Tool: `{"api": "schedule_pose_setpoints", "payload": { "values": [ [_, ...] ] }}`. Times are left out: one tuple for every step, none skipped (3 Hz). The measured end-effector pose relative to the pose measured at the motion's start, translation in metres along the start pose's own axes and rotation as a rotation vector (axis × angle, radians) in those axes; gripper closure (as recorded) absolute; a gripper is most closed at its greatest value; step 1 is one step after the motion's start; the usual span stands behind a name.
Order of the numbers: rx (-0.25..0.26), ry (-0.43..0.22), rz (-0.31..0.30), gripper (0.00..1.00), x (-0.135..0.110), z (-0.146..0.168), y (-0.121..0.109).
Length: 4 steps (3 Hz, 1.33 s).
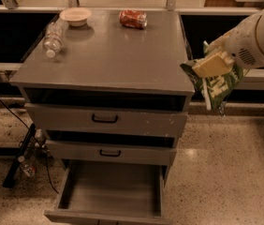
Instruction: Place green jalapeno chip bag into bottom drawer
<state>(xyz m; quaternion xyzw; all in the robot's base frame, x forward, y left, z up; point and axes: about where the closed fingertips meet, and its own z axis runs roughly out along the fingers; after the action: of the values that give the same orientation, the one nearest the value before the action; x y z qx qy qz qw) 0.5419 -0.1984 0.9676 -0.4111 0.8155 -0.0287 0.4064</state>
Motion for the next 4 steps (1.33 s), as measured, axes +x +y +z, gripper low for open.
{"api": "schedule_pose_setpoints", "payload": {
  "values": [
    [-0.027, -0.018, 0.077, 1.0, 0.024, -0.017, 0.027],
    [-0.132, -0.039, 0.144, 1.0, 0.046, -0.008, 0.068],
    [-0.254, -0.053, 0.154, 1.0, 0.051, 0.02, 0.11],
    [-0.34, -0.049, 0.15, 1.0, 0.053, 0.047, 0.143]
  ]
}}
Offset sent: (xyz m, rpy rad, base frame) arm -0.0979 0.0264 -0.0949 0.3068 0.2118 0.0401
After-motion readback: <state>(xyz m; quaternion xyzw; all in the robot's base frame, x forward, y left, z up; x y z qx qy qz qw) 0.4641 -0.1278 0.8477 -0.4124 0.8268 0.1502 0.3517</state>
